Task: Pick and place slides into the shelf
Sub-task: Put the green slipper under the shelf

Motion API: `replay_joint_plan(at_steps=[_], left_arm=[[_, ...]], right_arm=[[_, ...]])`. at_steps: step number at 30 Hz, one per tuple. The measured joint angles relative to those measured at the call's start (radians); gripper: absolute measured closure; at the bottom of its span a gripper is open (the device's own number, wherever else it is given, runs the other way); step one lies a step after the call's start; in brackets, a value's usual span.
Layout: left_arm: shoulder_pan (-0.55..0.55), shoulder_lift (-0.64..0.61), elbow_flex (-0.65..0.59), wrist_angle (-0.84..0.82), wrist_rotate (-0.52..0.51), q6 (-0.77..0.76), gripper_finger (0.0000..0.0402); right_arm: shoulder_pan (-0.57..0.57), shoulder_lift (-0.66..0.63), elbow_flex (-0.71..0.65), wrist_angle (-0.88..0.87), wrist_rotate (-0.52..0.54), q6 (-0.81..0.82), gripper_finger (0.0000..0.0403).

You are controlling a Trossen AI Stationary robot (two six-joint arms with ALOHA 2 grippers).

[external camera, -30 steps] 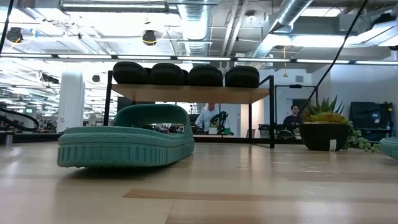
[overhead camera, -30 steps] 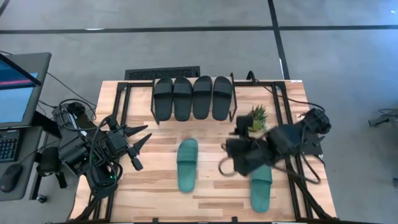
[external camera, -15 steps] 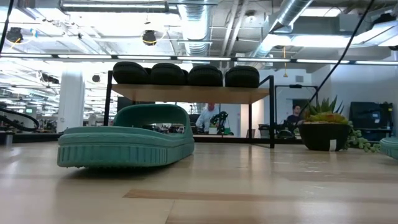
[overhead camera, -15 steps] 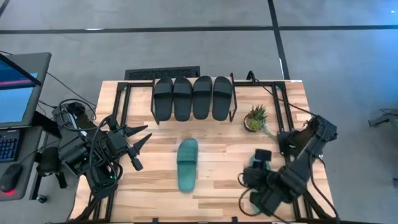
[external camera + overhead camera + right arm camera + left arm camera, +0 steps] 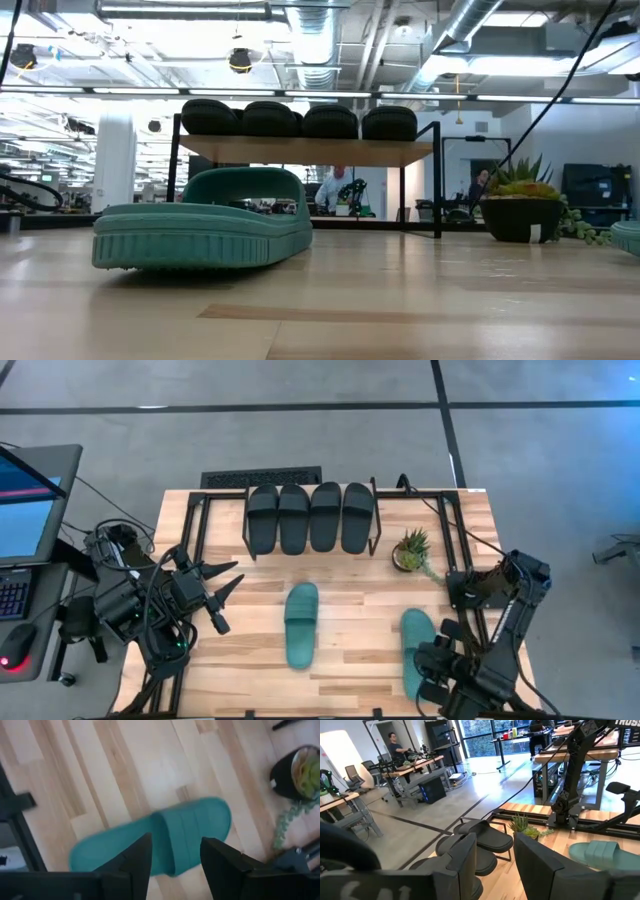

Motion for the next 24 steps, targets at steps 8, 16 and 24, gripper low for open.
replay_joint_plan(at_steps=[8,16,24], left_arm=[[0.0,0.0,0.0,0.001,0.011,-0.017,0.028],[0.009,0.0,0.0,0.001,0.016,-0.027,0.028],[0.038,0.0,0.0,0.002,0.021,-0.029,0.028]], right_arm=[[0.056,0.049,-0.11,0.09,-0.064,0.003,0.0231],[0.052,0.15,-0.153,0.092,-0.053,0.055,0.0221],[0.022,0.229,-0.153,0.086,-0.058,0.054,0.0221]])
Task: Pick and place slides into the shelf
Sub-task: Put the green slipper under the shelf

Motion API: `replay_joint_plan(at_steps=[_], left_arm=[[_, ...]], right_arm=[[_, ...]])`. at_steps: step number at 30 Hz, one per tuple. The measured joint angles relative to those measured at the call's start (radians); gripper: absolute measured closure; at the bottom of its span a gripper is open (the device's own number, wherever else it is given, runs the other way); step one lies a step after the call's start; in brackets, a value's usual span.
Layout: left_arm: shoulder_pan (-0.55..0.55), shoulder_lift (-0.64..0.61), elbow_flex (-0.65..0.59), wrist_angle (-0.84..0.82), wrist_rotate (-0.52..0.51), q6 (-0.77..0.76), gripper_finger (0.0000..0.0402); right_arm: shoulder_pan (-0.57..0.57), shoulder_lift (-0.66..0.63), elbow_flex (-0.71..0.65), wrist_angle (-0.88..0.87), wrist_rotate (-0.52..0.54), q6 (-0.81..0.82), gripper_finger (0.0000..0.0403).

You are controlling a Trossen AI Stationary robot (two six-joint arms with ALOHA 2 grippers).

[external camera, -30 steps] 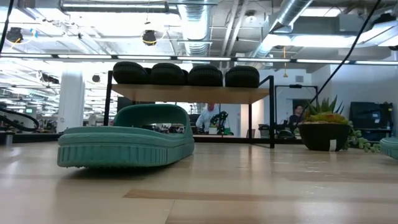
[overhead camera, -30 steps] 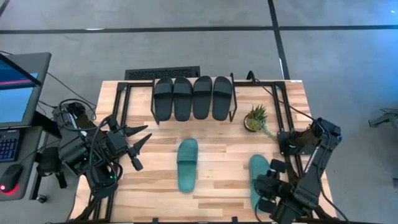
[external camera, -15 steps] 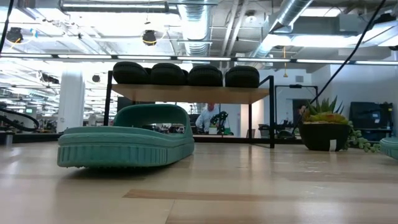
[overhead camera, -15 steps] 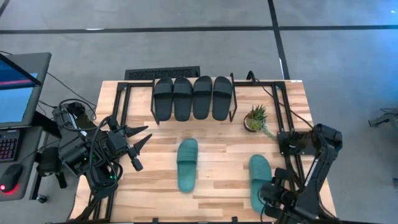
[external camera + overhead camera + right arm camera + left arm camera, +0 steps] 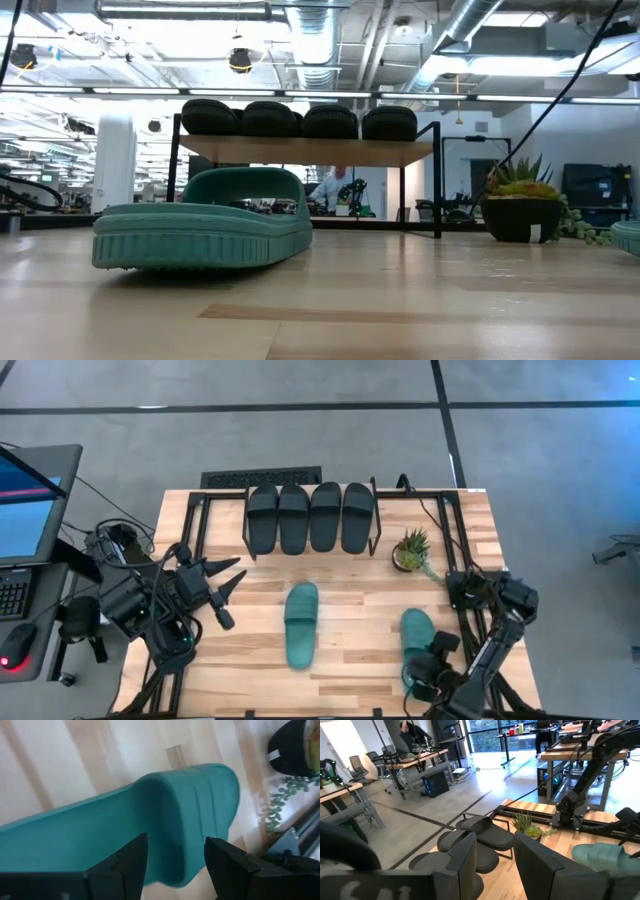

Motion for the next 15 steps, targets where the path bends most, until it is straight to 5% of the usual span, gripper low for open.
replay_joint_plan(at_steps=[15], left_arm=[[0.009,0.006,0.0,0.0,0.003,0.0,0.028]], right_arm=[[-0.046,0.051,0.0,-0.053,0.004,-0.01,0.0232]])
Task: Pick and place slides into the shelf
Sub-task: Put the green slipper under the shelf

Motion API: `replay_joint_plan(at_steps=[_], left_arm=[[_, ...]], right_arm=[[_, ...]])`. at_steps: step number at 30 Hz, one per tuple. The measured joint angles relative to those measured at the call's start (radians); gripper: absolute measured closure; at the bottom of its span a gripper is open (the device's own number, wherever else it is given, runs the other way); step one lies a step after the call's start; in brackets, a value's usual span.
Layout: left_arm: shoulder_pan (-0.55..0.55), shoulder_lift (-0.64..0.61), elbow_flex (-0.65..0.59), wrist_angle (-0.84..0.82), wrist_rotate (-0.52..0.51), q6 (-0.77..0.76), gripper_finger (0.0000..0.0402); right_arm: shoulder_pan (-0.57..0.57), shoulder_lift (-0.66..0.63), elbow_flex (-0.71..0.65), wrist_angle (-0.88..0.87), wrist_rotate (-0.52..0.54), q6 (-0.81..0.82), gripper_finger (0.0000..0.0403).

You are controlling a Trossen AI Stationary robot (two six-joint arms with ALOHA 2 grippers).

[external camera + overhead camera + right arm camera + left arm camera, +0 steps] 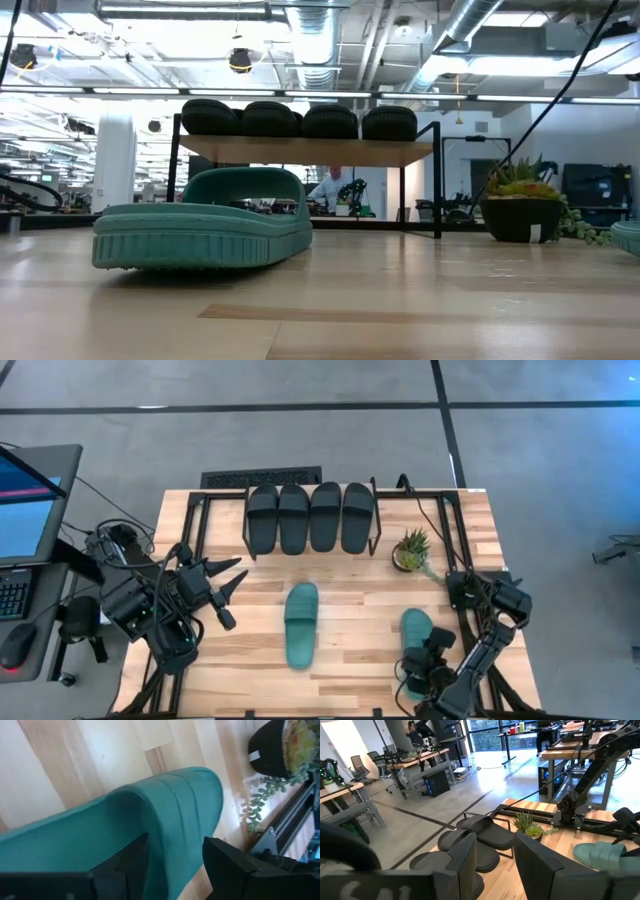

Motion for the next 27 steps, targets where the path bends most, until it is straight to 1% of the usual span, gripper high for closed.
replay_joint_plan(at_steps=[7,20,23,25,27], left_arm=[[0.0,0.0,0.0,0.0,0.0,0.0,0.028],[0.0,0.0,0.0,0.0,0.008,0.0,0.028],[0.0,0.0,0.0,0.0,0.007,-0.002,0.028],[0.0,0.0,0.0,0.0,0.007,-0.005,0.028],[0.0,0.0,0.0,0.0,0.007,-0.006,0.028]], right_arm=[[-0.008,-0.001,-0.033,0.021,-0.028,0.0,0.0235],[-0.017,-0.001,-0.076,0.016,-0.03,0.0,0.024],[-0.028,-0.001,-0.077,-0.008,-0.027,0.0,0.0266],[-0.036,-0.001,-0.077,-0.016,-0.02,0.0,0.0299],[-0.041,-0.001,-0.077,-0.014,-0.003,0.0,0.034]])
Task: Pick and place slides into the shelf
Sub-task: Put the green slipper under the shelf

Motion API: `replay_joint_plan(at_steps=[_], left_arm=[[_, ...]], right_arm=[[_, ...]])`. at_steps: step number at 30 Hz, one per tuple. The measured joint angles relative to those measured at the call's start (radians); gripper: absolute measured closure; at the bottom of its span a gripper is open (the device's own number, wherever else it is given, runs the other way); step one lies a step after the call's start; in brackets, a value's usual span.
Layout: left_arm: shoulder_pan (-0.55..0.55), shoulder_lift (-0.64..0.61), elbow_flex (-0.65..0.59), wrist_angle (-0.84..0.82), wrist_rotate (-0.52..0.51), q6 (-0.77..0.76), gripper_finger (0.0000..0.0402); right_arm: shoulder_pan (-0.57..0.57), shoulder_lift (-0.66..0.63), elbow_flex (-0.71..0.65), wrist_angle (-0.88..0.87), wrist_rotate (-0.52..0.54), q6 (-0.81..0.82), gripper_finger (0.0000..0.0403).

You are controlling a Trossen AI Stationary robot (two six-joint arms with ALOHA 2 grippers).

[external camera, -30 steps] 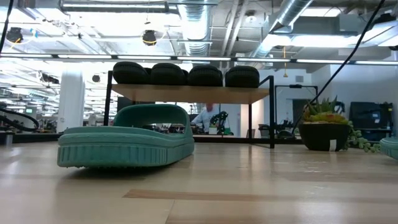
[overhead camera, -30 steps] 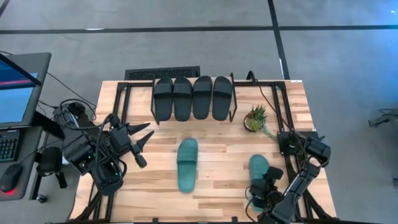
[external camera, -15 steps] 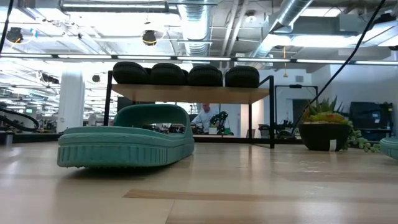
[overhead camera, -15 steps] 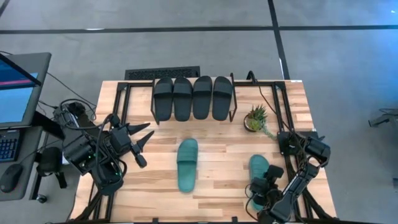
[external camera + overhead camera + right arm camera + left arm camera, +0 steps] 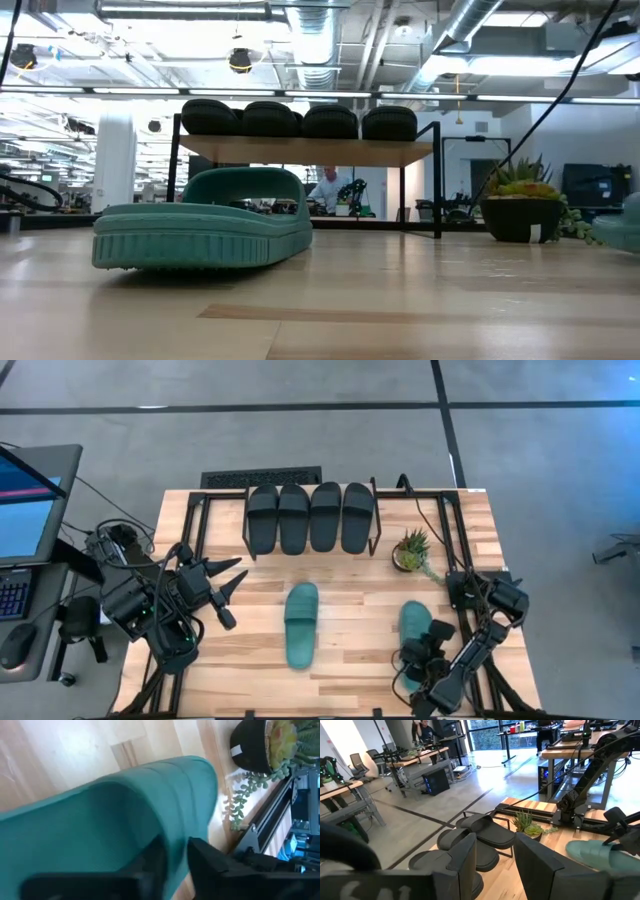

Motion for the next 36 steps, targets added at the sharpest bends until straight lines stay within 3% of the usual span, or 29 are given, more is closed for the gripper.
replay_joint_plan(at_steps=[3,14,36], left_arm=[[0.0,0.0,0.0,0.0,0.0,-0.001,0.028],[0.005,0.0,0.0,-0.001,-0.001,0.013,0.028],[0.005,-0.001,0.0,-0.005,0.027,0.014,0.028]], right_arm=[[-0.005,0.0,0.001,0.013,0.005,0.0,0.039],[-0.042,0.0,0.075,-0.031,0.063,-0.003,0.0395],[-0.148,0.0,0.279,-0.03,0.193,-0.237,0.0402]])
